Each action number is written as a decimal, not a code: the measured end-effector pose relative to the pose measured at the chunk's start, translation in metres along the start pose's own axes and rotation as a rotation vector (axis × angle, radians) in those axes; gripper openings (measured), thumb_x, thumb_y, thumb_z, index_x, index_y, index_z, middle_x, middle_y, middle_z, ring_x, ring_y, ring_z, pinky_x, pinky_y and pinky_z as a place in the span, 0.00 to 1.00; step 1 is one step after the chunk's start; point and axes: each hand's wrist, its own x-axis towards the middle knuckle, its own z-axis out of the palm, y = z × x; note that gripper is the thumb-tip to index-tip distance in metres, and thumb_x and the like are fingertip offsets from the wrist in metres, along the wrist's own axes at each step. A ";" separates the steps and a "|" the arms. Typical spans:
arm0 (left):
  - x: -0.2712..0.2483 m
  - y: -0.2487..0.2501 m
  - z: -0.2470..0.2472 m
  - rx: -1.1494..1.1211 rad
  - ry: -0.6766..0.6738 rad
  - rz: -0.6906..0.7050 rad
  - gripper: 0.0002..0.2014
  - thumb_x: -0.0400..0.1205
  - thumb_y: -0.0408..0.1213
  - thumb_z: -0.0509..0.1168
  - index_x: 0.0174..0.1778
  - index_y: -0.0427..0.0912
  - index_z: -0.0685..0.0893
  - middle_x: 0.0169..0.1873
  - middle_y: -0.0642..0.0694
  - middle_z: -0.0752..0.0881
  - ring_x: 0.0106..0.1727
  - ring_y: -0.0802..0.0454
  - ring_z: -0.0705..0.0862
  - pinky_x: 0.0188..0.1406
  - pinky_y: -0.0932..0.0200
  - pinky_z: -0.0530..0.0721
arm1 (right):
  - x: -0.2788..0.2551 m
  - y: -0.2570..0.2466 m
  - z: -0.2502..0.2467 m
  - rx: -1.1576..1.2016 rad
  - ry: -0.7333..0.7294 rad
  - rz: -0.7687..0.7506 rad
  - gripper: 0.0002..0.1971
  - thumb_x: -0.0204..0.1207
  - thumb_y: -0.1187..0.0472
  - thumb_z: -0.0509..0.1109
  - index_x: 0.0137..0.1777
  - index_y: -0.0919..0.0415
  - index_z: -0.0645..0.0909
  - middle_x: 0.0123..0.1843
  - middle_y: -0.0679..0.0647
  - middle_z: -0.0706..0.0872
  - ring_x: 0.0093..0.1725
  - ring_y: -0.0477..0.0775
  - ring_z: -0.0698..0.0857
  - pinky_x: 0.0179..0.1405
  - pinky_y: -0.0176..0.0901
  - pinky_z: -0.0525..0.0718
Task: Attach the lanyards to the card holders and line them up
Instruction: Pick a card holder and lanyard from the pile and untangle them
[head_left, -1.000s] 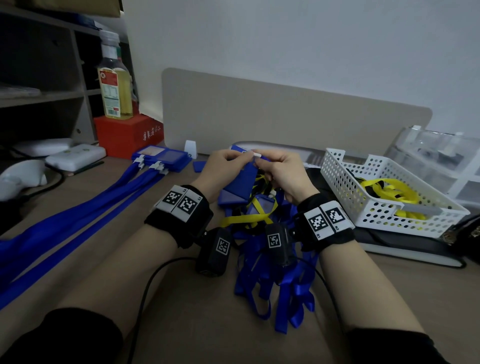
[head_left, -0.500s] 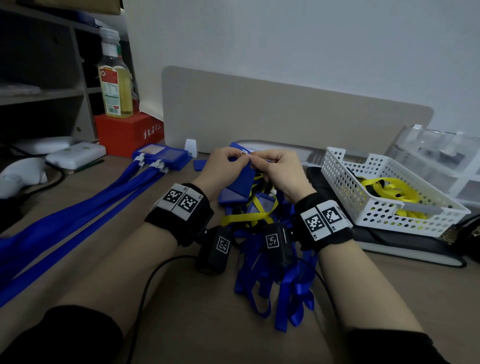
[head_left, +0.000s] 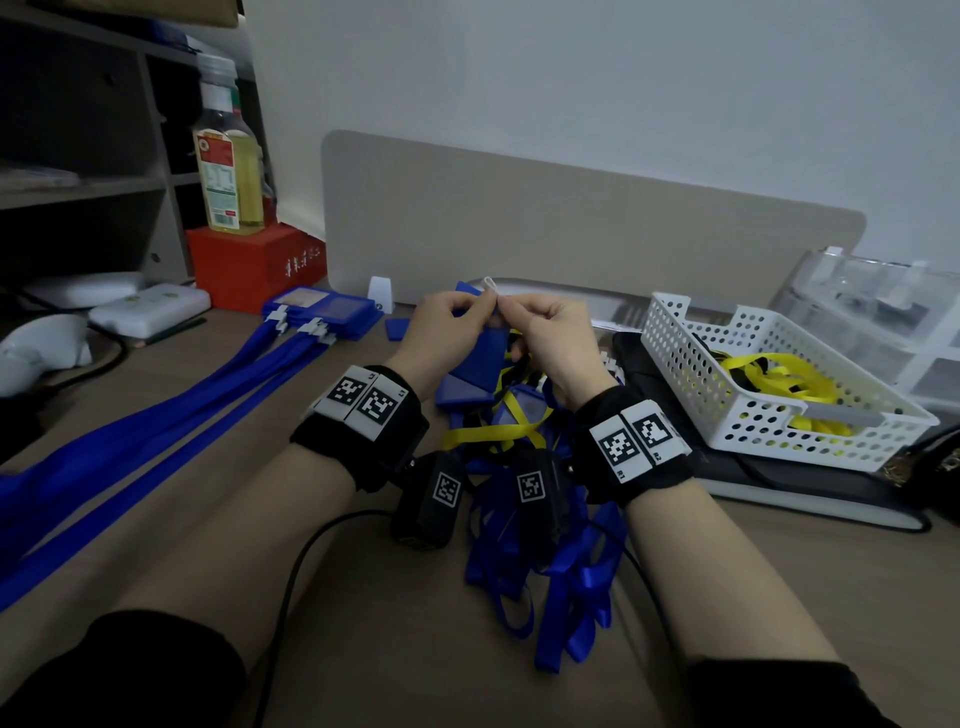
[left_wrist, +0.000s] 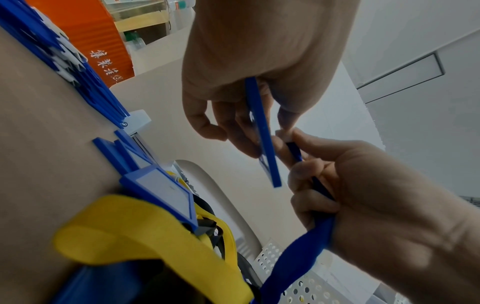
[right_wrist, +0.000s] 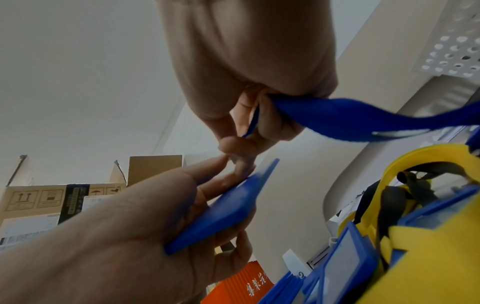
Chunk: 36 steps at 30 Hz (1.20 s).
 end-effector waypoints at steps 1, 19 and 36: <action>0.001 -0.001 0.000 0.019 0.000 -0.007 0.17 0.87 0.46 0.59 0.42 0.39 0.86 0.37 0.48 0.85 0.38 0.59 0.80 0.38 0.68 0.76 | -0.001 -0.001 0.001 -0.006 -0.013 0.001 0.12 0.82 0.60 0.67 0.38 0.57 0.87 0.30 0.46 0.88 0.18 0.44 0.74 0.18 0.30 0.71; 0.003 -0.002 -0.005 0.008 -0.152 -0.095 0.23 0.88 0.52 0.53 0.46 0.37 0.83 0.42 0.37 0.82 0.42 0.45 0.80 0.43 0.51 0.75 | -0.001 -0.004 -0.009 0.113 -0.048 0.089 0.08 0.82 0.66 0.63 0.47 0.65 0.84 0.35 0.52 0.84 0.25 0.41 0.80 0.23 0.32 0.75; -0.001 0.002 -0.010 -0.140 -0.367 -0.088 0.23 0.90 0.48 0.49 0.29 0.45 0.69 0.33 0.51 0.81 0.32 0.58 0.78 0.30 0.70 0.75 | -0.003 -0.001 -0.020 0.192 -0.209 0.116 0.05 0.71 0.57 0.72 0.43 0.56 0.88 0.51 0.69 0.86 0.50 0.62 0.79 0.52 0.54 0.70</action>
